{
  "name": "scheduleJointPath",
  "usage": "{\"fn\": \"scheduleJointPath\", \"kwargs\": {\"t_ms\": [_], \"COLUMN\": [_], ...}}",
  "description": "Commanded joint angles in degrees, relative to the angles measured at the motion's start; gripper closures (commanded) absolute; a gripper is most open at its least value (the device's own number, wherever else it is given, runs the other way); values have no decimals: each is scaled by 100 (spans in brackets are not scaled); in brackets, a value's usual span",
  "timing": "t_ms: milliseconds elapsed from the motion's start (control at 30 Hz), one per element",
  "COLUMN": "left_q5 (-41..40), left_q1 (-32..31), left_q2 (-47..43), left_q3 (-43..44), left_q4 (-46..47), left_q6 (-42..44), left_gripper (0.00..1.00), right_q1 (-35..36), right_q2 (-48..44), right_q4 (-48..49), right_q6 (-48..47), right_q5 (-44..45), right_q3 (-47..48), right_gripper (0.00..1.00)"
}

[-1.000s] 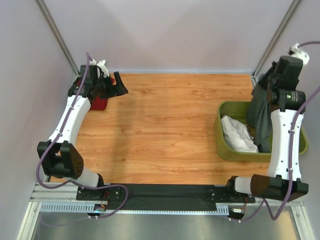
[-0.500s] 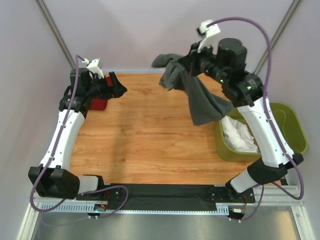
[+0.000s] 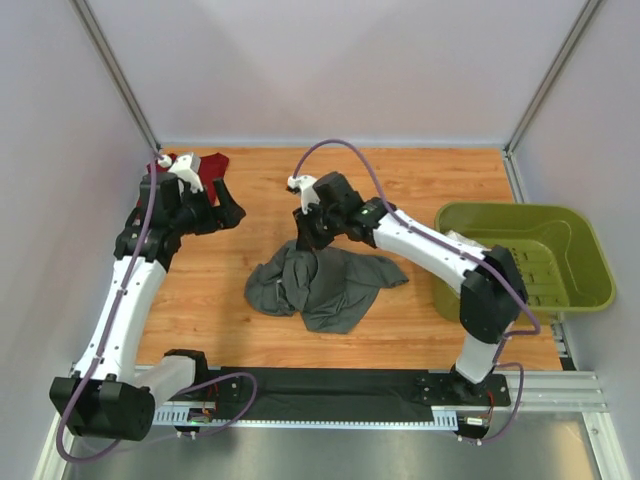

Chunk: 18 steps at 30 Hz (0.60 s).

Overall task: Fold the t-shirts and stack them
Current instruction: Move the tshirt to the center of the board

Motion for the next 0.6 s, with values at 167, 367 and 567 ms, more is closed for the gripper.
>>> {"fn": "scheduleJointPath", "kwargs": {"t_ms": [167, 367, 567], "left_q5": [-529, -748, -1099], "left_q1": [-25, -883, -2131], "left_q2": [-445, -331, -234], "left_q3": [-1201, -1430, -1940], "left_q4": [-268, -57, 592], "left_q6": [-1109, -1497, -2042], "left_gripper": [7, 9, 18], "right_q1": [-61, -570, -1203], "right_q2": [1014, 40, -1015], "right_q4": [-1124, -1609, -2119], "right_q6": [382, 785, 1401], "right_q5": [163, 672, 1138], "right_q3": [540, 191, -591], "right_gripper": [4, 0, 2]}}
